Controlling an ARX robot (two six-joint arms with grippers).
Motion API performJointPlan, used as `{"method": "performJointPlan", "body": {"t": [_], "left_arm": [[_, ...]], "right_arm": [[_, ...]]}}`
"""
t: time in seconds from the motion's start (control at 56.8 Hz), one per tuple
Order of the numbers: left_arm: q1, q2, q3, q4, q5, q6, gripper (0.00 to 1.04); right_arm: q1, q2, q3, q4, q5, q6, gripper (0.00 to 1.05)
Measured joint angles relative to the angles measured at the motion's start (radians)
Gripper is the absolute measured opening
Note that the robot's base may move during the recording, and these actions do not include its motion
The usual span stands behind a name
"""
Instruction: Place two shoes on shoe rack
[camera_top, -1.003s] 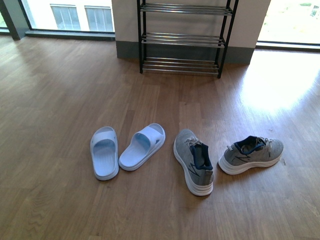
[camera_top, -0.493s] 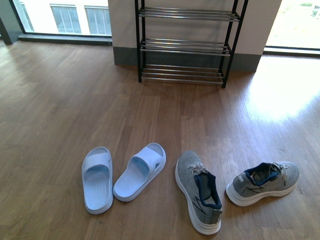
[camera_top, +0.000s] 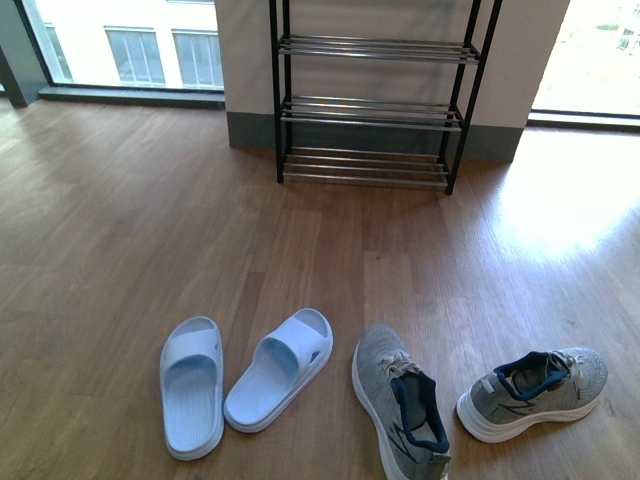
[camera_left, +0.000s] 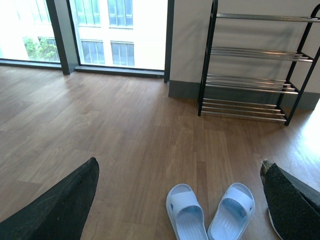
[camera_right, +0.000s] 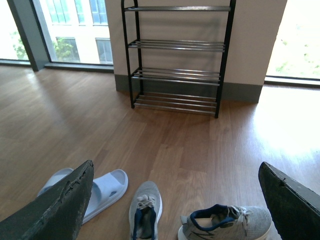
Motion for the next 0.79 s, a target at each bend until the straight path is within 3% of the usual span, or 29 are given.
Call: {"method": "performJointPlan", "body": {"t": [0.792], "left_arm": [[0.0, 0.0, 0.0, 0.0, 0.0, 0.0, 0.95]], "right_arm": [[0.0, 0.0, 0.0, 0.0, 0.0, 0.0, 0.96]]}}
